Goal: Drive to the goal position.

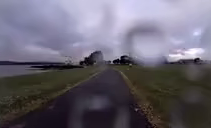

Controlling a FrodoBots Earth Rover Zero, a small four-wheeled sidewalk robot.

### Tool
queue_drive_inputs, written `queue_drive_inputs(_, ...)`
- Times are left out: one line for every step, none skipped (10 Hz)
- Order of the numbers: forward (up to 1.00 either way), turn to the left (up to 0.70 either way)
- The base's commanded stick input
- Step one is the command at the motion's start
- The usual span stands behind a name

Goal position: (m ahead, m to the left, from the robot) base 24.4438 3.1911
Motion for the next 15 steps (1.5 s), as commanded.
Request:
queue_drive_inputs(0.70,0.00)
queue_drive_inputs(0.70,0.00)
queue_drive_inputs(0.70,0.00)
queue_drive_inputs(0.70,0.00)
queue_drive_inputs(0.70,0.00)
queue_drive_inputs(0.70,0.00)
queue_drive_inputs(0.70,0.00)
queue_drive_inputs(0.70,0.00)
queue_drive_inputs(0.70,0.00)
queue_drive_inputs(0.70,0.00)
queue_drive_inputs(0.70,0.00)
queue_drive_inputs(0.70,0.00)
queue_drive_inputs(0.70,0.00)
queue_drive_inputs(0.70,0.00)
queue_drive_inputs(0.70,0.00)
